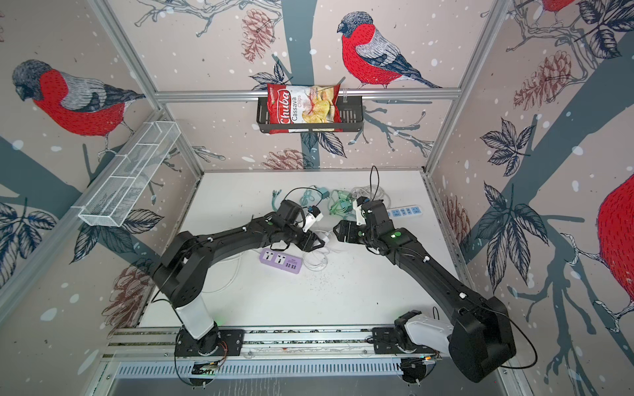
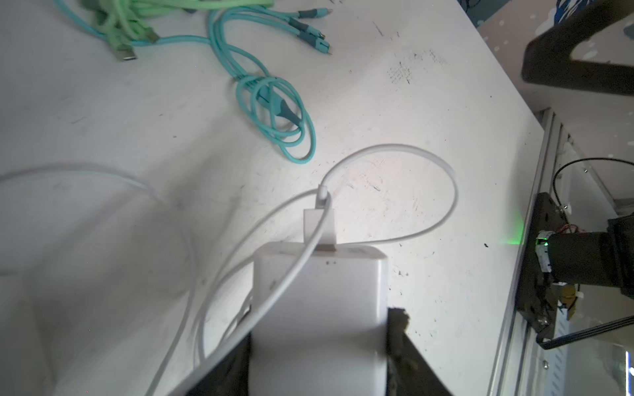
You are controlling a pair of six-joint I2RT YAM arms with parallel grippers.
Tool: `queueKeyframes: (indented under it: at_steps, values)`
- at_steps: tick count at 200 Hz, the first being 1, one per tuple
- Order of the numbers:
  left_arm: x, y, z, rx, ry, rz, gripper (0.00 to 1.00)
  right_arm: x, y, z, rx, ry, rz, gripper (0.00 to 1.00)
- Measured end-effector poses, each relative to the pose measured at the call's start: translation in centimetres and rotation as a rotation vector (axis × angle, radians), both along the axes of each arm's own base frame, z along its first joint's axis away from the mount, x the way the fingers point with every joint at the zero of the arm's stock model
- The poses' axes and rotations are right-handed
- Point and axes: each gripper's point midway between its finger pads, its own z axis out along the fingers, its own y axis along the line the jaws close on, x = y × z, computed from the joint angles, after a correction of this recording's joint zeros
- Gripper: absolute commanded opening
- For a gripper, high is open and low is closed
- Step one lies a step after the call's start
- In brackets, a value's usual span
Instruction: Insert the plug
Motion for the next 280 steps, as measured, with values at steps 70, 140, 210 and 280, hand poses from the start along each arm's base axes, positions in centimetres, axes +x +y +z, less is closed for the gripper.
queueKeyframes:
  at_steps: [70, 140, 210, 280]
  values:
    - [0.2, -2.0, -1.5, 0.013, -0.024, -0.071, 0.36, -1.9, -0.8, -0.7, 0.102, 0.058, -0.011, 0.74]
    - [-1.4, -2.1, -0.8, -0.014, -0.111, -0.102, 0.35, -3.7, 0.9, -4.4, 0.172, 0.195, -0.010, 0.66]
    - [-1.8, -2.5, -0.3, -0.046, -0.178, -0.115, 0.34, -3.5, 2.4, -4.9, 0.240, 0.231, 0.007, 0.62]
    - [-2.2, -1.9, 0.6, -0.080, -0.264, -0.101, 0.33, -3.5, 3.0, -5.4, 0.271, 0.280, 0.027, 0.54]
